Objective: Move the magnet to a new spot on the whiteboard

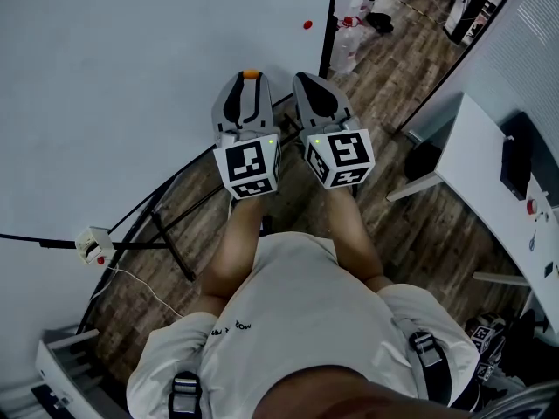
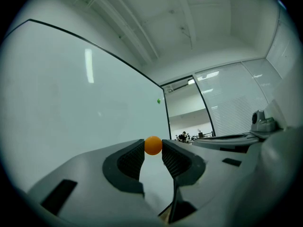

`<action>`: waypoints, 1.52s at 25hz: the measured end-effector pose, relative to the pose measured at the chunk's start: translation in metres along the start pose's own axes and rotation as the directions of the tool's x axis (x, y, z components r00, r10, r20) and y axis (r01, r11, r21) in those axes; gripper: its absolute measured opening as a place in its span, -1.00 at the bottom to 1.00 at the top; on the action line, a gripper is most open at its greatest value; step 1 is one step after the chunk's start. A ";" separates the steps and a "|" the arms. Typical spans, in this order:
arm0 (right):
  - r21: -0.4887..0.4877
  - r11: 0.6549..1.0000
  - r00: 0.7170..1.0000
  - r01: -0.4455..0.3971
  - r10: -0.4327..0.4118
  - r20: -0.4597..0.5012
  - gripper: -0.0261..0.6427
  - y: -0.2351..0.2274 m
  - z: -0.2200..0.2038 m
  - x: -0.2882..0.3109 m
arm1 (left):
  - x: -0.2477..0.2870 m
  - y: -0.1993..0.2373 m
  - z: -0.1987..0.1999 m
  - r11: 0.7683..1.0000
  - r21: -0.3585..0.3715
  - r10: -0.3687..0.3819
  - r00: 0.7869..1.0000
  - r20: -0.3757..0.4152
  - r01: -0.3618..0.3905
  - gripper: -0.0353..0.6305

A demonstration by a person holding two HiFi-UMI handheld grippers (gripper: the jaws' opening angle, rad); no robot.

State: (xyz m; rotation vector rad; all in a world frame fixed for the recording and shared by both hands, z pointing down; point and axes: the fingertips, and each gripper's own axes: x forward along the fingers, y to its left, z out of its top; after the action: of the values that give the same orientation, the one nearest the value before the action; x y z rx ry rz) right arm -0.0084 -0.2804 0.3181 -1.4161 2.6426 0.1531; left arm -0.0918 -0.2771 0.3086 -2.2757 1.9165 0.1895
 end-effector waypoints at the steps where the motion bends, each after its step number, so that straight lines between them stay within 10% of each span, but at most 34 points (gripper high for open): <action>1: 0.000 1.000 1.000 0.001 -0.001 0.000 -0.88 0.000 0.000 0.000 | -0.001 -0.001 0.000 1.000 -0.001 -0.001 1.000 0.002 0.001 -0.54; 38: 0.014 1.000 1.000 -0.002 0.002 -0.006 -0.88 -0.001 -0.008 0.001 | -0.012 -0.005 -0.004 1.000 0.012 0.015 1.000 0.006 -0.016 -0.54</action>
State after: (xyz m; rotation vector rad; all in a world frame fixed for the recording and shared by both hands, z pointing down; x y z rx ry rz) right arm -0.0088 -0.2831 0.3254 -1.4118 2.6450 0.1298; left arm -0.0887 -0.2658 0.3148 -2.2505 1.9275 0.1859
